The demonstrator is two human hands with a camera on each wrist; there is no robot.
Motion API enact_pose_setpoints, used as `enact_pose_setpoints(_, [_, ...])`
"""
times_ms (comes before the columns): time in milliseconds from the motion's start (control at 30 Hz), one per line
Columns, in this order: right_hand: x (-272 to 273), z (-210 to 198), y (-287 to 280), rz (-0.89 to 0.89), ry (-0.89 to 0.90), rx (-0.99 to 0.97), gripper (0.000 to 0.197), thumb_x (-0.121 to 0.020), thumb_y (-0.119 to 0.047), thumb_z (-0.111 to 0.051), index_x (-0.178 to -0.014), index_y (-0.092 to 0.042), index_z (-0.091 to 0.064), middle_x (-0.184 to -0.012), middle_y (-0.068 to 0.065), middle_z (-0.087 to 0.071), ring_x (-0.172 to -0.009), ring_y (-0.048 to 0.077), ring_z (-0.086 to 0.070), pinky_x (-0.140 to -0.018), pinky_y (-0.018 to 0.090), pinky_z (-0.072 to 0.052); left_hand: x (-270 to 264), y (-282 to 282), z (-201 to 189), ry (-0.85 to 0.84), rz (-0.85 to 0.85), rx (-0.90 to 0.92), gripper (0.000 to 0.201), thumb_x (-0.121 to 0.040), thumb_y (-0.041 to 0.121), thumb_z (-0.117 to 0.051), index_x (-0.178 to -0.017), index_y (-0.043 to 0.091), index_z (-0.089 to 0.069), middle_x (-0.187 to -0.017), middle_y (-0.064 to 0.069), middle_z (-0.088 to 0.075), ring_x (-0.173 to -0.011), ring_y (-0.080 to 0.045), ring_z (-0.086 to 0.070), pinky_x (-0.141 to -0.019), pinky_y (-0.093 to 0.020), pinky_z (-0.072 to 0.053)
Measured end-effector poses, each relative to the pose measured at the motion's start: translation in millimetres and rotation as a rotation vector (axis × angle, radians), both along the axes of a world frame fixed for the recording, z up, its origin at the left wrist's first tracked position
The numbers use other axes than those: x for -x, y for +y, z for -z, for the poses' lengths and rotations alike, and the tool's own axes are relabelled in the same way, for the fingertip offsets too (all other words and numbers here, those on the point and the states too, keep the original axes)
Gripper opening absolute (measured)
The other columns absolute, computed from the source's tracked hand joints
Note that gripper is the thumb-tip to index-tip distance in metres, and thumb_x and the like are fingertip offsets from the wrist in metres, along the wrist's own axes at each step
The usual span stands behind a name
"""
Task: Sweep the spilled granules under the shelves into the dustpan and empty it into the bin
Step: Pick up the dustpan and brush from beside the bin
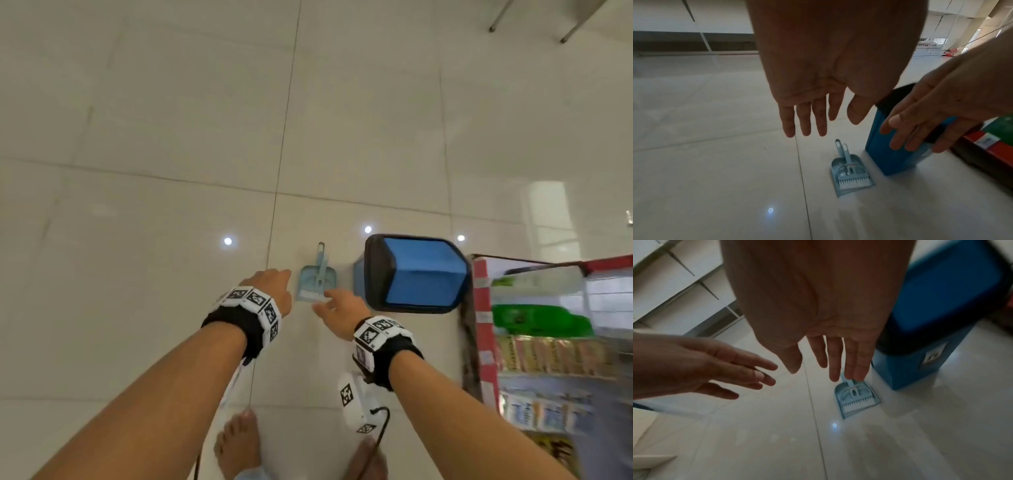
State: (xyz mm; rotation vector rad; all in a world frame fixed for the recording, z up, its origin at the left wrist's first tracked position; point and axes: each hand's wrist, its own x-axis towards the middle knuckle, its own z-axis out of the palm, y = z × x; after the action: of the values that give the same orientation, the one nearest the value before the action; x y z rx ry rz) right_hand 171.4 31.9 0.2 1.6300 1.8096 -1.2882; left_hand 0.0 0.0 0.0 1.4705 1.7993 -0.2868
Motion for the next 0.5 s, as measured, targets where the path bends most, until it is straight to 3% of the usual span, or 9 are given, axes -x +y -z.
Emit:
enact_pose_setpoints(167, [-3,136,13,0.074,0.087,-0.216,0.052,-0.098,-0.029,-0.054,-0.146,-0.016,-0.038,-0.142,0.011,-0.050,-0.130,0.030,-0.048,-0.107,0.037,-0.040,-15,27,120,-0.023,0.009,-0.027,0.051,-0.100,0.022,-0.042,-0.149,0.012,-0.031,-0.147,-0.013,-0.043,-0.131,-0.030,-0.045,-0.103,-0.041,-0.043])
enact_pose_setpoints(333, [-7,233,27,0.174,0.160,-0.506,0.052,-0.097,-0.030,-0.050,-0.145,-0.018,-0.034,-0.137,0.008,-0.048,-0.129,0.028,-0.037,-0.104,0.042,-0.041,-32,60,202,-0.063,0.063,-0.209,0.062,-0.102,0.022,-0.037,-0.157,0.016,-0.008,-0.154,-0.011,-0.033,-0.135,-0.031,-0.040,-0.106,-0.047,-0.039])
enact_pose_setpoints(500, [-8,283,32,0.097,0.220,-0.693,0.058,-0.096,-0.034,-0.053,-0.147,-0.026,-0.024,-0.123,0.007,-0.060,-0.117,0.029,-0.048,-0.091,0.048,-0.050,-41,69,247,-0.117,0.096,-0.372,0.069,-0.101,0.015,-0.038,-0.156,0.014,0.003,-0.129,-0.018,-0.057,-0.110,-0.035,-0.057,-0.095,-0.047,-0.046])
